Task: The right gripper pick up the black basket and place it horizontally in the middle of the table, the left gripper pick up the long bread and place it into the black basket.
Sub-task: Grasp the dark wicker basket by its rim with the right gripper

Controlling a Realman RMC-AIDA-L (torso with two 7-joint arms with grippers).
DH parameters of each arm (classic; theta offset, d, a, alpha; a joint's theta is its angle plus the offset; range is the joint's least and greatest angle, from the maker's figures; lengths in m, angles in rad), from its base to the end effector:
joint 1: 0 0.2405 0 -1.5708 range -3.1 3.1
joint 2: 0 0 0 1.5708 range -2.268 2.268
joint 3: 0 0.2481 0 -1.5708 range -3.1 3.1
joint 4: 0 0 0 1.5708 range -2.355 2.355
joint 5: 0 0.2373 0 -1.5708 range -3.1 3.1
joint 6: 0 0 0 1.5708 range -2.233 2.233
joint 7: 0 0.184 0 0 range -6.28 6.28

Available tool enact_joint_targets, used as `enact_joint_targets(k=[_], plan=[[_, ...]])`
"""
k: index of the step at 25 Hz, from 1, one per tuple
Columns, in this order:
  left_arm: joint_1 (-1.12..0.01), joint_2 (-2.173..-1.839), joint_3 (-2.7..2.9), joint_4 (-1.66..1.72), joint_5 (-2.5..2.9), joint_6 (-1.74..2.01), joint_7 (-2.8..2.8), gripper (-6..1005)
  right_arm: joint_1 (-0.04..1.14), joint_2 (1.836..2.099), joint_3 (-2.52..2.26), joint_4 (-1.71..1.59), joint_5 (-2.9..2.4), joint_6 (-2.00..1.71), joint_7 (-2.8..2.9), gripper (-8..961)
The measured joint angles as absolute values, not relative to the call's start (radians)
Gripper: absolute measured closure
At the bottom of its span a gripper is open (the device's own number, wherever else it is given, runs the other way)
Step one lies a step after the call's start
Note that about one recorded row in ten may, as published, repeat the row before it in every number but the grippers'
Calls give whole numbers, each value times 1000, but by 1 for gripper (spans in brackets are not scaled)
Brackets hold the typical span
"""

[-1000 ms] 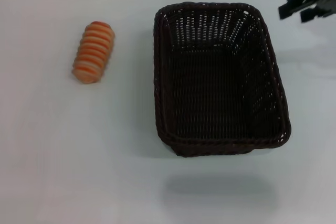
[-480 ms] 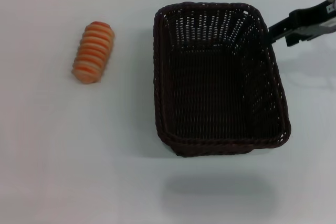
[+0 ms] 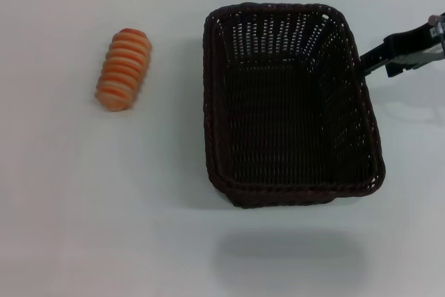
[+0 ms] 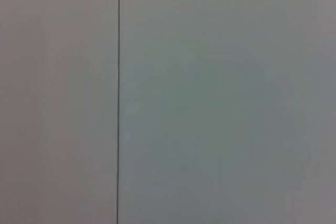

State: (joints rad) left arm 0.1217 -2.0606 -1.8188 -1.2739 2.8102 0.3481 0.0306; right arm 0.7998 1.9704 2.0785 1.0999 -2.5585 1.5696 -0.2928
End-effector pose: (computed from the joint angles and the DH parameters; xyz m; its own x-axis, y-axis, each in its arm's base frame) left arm -0.3765 0.3490 0.2002 0.7375 -0.0400 0.6742 0.6280 0.4077 -0.6628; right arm 0.1867 0.4409 0.0308 0.4115 -0.9050 -0.1076 -0.8446 -0.3344 -0.4181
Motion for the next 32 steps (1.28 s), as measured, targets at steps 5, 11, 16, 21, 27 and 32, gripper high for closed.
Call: enact_joint_targets(k=[5, 11, 16, 21, 27, 32], plan=[[121, -2061, -1818, -1268, 2810, 351, 31, 141, 797, 1975, 2055, 1089, -2559, 1540, -296, 311], [112, -2062, -1817, -1262, 2811, 353, 31, 142, 800, 1985, 2048, 1087, -2555, 1523, -299, 311], [110, -2061, -1819, -1261, 2812, 353, 31, 141, 804, 1995, 2028, 1077, -2552, 1494, -302, 311], [108, -2061, -1822, -1256, 2813, 353, 31, 140, 808, 2000, 2025, 1018, -2547, 1447, -316, 312], [99, -2060, -1832, -1244, 2814, 353, 31, 142, 810, 2006, 2020, 988, -2536, 1408, -329, 313], [96, -2060, -1835, -1241, 2815, 353, 31, 140, 808, 2009, 2013, 988, -2536, 1380, -332, 312]])
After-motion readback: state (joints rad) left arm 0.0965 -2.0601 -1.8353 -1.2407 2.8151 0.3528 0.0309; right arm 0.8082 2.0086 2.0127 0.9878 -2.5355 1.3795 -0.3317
